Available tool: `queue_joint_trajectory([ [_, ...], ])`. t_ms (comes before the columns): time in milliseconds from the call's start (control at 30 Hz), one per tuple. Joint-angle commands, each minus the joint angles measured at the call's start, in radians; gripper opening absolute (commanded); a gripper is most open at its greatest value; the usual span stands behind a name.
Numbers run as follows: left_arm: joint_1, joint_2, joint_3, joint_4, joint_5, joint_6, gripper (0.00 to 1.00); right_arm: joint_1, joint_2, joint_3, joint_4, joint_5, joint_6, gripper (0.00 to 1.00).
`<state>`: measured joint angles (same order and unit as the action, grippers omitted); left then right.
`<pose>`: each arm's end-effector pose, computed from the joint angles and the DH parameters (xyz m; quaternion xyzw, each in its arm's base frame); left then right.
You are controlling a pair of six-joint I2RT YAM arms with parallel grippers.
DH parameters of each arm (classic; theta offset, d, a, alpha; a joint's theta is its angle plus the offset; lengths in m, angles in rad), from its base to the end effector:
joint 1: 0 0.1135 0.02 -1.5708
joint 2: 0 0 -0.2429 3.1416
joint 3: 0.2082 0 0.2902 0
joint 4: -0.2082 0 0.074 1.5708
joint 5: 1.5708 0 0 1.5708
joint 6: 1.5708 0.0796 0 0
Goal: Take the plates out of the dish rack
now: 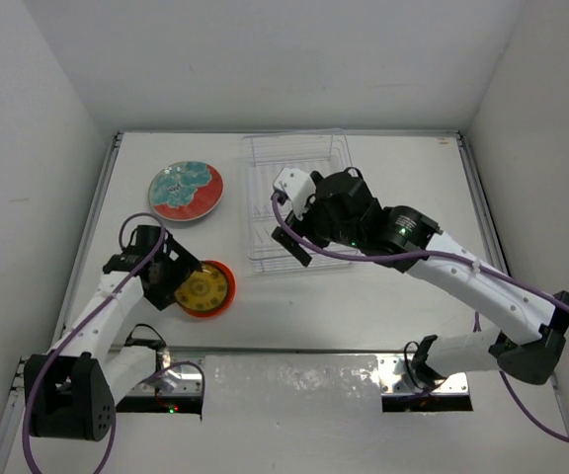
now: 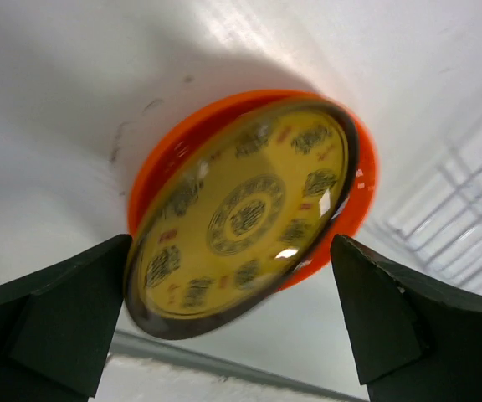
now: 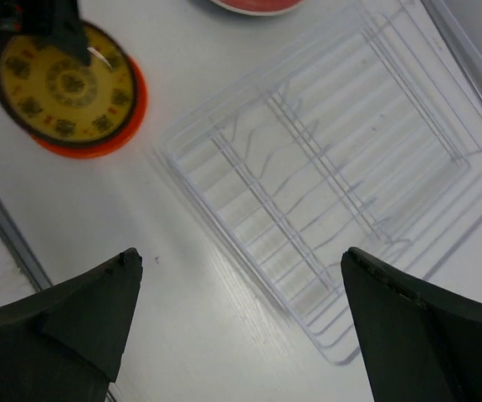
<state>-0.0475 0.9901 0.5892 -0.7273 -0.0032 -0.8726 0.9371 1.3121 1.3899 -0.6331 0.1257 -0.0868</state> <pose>0.2371 -0.0110 0.1222 -0.3915 0.8936 -0.0961 0.1974 0.2249 0.2892 0.3495 -0.4006 0.7753 0.1501 0.4647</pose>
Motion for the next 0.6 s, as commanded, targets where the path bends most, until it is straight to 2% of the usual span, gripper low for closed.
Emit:
queue_joint_trajectory([
  [0, -0.006, 0.019, 0.059, -0.06, -0.043, 0.038, 1.0, -0.03, -0.031, 0.035, -0.065, 0.134, 0.089, 0.99],
  [100, -0.006, 0.05, 0.119, -0.124, -0.053, 0.076, 1.0, -0.108, -0.001, 0.072, -0.19, 0.245, 0.278, 0.99],
  [167, -0.006, 0.071, 0.167, -0.178, -0.063, 0.11, 1.0, -0.207, -0.002, 0.06, -0.264, 0.241, 0.41, 0.99],
  [233, -0.005, 0.114, 0.196, -0.229, -0.064, 0.153, 1.0, -0.248, -0.017, 0.029, -0.27, 0.191, 0.443, 0.99],
  [433, -0.005, 0.134, 0.342, -0.34, -0.211, 0.204, 1.0, -0.328, -0.077, -0.002, -0.327, 0.218, 0.528, 0.99],
  [567, -0.006, 0.11, 0.534, -0.328, -0.363, 0.268, 1.0, -0.343, -0.158, 0.026, -0.414, 0.351, 0.573, 0.99],
])
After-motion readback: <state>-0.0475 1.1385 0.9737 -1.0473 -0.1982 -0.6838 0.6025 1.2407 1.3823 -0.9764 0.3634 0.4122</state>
